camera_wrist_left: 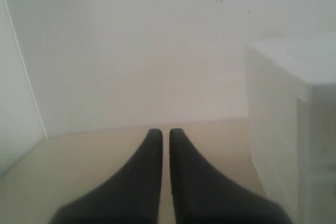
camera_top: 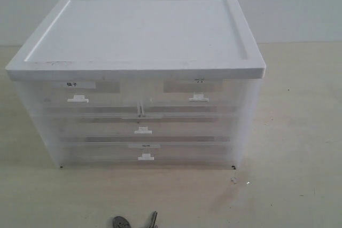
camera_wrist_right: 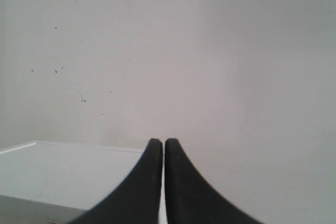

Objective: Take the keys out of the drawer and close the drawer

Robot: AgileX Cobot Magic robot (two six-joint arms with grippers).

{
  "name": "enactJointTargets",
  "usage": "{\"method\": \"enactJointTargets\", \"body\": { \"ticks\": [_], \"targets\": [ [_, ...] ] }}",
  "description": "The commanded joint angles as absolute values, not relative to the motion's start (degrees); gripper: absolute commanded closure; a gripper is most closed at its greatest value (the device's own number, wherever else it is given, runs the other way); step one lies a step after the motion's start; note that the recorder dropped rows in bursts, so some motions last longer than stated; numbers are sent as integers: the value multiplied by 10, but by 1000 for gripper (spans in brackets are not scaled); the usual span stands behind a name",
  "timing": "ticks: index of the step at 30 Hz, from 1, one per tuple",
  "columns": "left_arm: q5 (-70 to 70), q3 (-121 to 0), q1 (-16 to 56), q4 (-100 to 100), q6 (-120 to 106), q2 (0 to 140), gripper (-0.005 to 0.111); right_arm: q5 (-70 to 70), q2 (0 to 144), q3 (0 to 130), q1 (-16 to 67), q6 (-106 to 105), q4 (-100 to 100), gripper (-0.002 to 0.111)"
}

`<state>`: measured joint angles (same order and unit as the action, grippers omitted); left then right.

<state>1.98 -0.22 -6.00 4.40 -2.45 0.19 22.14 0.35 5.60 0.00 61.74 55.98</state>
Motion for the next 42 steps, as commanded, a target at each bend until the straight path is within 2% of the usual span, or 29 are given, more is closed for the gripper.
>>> {"method": "enactJointTargets", "body": {
  "ticks": [1,4,42],
  "targets": [
    [110,0,-62,38,-61,0,102,224,0,53,-1,616,559,108],
    [163,0,-62,38,-65,0,102,224,0,53,-1,616,559,108],
    [163,0,-62,39,-61,0,102,234,0,53,-1,616,559,108]
  ]
}}
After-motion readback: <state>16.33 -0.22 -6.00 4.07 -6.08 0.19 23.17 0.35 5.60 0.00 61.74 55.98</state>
